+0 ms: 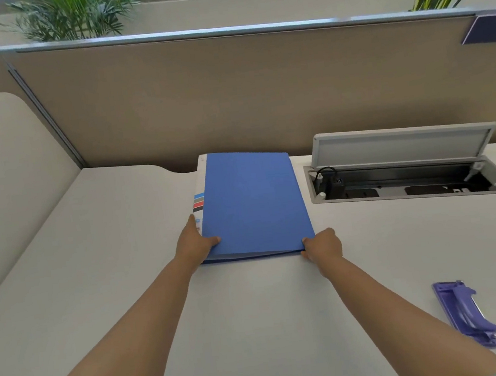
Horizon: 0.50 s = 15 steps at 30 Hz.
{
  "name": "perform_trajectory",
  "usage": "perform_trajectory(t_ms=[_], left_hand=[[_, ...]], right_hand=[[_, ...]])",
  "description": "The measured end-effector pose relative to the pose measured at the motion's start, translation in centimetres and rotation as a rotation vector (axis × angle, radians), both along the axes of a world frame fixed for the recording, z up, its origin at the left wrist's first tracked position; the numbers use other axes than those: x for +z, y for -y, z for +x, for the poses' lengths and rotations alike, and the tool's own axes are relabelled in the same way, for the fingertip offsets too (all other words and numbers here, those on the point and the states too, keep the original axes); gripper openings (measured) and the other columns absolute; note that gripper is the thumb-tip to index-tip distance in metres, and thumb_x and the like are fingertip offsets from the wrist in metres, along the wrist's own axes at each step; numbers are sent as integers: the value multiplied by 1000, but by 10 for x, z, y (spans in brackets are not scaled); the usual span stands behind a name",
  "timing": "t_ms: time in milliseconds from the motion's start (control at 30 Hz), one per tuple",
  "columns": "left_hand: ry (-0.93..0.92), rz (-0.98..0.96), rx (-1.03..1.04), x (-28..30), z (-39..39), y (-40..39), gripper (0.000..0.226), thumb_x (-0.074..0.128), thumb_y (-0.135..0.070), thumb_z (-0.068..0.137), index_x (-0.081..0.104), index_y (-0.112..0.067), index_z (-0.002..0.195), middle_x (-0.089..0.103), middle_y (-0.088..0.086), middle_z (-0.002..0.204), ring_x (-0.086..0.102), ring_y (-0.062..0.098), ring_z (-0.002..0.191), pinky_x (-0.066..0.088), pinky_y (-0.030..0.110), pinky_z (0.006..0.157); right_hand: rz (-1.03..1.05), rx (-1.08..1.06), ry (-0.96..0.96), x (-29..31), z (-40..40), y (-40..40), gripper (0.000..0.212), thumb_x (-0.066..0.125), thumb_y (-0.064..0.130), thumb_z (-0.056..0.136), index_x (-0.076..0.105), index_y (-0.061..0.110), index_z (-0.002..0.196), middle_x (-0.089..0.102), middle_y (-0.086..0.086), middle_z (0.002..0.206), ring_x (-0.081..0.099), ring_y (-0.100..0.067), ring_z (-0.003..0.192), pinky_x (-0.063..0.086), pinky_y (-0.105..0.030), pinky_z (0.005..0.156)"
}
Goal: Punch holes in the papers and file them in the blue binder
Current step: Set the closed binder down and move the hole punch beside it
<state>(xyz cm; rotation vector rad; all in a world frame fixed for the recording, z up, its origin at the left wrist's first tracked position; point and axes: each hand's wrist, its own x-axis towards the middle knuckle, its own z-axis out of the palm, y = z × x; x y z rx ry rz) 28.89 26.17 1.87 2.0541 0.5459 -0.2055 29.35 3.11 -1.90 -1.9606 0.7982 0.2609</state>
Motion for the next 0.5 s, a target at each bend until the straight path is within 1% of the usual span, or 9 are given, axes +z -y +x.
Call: perform_trajectory(t_ms=[33, 67, 167, 200, 267, 300, 400, 433, 500], left_hand=[[-7, 25, -10, -2, 5, -2, 84, 67, -15, 84, 14, -13, 149, 32, 7, 151, 40, 30, 132, 41, 42, 103], [-17, 61, -28, -3, 8, -3, 83, 66, -17, 84, 14, -14, 150, 31, 7, 152, 39, 30, 133, 41, 42, 103], [-52, 212, -106, -9, 11, -8, 79, 63, -24, 86, 15, -15, 148, 31, 7, 152, 40, 32, 132, 41, 44, 103], [-47, 264, -113, -10, 9, -8, 77, 61, -27, 87, 17, -15, 148, 32, 7, 151, 40, 32, 133, 41, 46, 104], [7, 373, -95, -12, 1, -4, 70, 57, -31, 89, 20, -15, 146, 29, 7, 153, 32, 32, 138, 35, 52, 107], [57, 425, -88, -12, -6, 0, 67, 54, -31, 90, 21, -15, 146, 25, 6, 155, 26, 32, 141, 31, 53, 109], [222, 519, -138, -14, -36, 22, 58, 51, -26, 92, 27, -14, 144, 17, 5, 158, 13, 28, 146, 21, 52, 115], [256, 530, -168, -15, -50, 33, 56, 50, -24, 93, 29, -15, 144, 16, 4, 158, 11, 27, 147, 18, 50, 117], [267, 548, -237, -23, -72, 50, 54, 49, -22, 93, 31, -16, 143, 13, 4, 159, 6, 24, 148, 12, 46, 118]], right_hand=[[-80, 41, 4, 1, 2, -1, 27, 57, 12, 89, 44, -2, 109, 58, -21, 119, 60, -37, 104, 50, -33, 75], [-129, 67, 6, 2, 2, -1, 32, 57, 15, 89, 46, -3, 113, 57, -21, 121, 59, -36, 106, 46, -32, 76], [-168, 136, -18, 5, -4, -1, 32, 56, 24, 90, 51, 1, 111, 50, -20, 127, 55, -33, 93, 44, -31, 76], [-170, 157, -19, 6, -8, 2, 35, 55, 26, 91, 51, 2, 116, 46, -18, 130, 55, -33, 93, 42, -30, 76], [-182, 184, 33, 10, -20, 12, 42, 54, 27, 92, 47, 4, 127, 38, -16, 134, 57, -35, 103, 40, -30, 79], [-220, 182, 87, 13, -26, 21, 43, 54, 27, 92, 47, 5, 129, 37, -15, 135, 56, -35, 107, 41, -30, 81], [-498, 135, 227, 27, -53, 59, 37, 56, 22, 91, 52, 9, 125, 42, -15, 134, 50, -33, 115, 42, -37, 93], [-595, 101, 236, 32, -64, 76, 37, 58, 20, 89, 54, 10, 125, 45, -15, 133, 47, -33, 118, 41, -39, 95], [-720, 45, 177, 35, -76, 105, 40, 59, 18, 87, 54, 12, 126, 45, -16, 134, 41, -34, 120, 37, -42, 97]])
